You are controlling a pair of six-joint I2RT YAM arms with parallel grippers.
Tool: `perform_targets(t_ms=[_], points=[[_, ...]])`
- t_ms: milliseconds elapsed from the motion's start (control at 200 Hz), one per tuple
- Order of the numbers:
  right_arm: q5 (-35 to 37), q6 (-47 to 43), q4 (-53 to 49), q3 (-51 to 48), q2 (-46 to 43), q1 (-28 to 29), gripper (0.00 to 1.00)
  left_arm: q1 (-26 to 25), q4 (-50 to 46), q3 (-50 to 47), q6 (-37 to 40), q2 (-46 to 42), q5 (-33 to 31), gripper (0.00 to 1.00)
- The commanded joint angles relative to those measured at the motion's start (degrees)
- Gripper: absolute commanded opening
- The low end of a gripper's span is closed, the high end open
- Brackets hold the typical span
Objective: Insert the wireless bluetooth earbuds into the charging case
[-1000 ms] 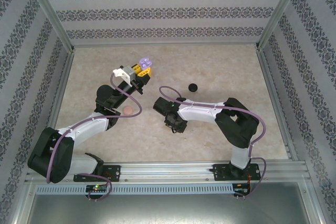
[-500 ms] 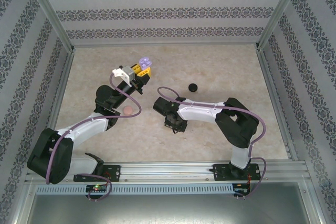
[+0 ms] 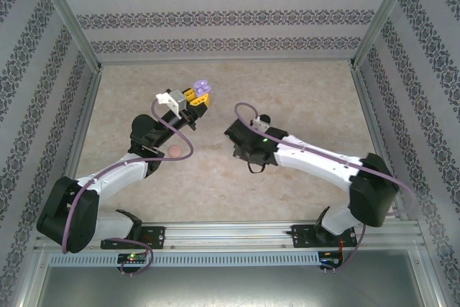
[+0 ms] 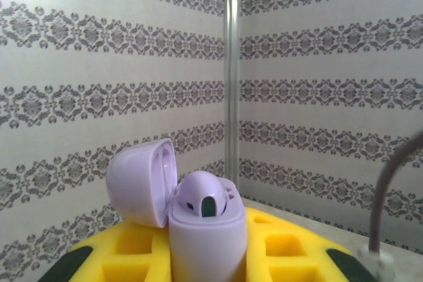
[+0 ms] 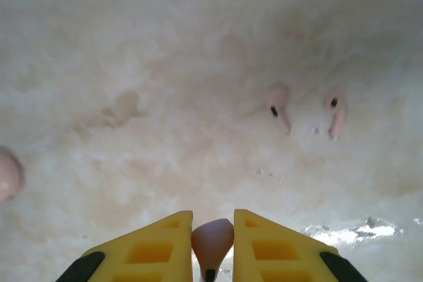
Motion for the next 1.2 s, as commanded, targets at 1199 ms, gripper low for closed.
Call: perform_targets(t_ms=[1199], points=[[-5.19, -39.16, 8.26, 21.71, -11.96, -7.8, 0.2, -8.84, -2.04, 14.39, 6.35, 13.58, 11.76, 0.0]])
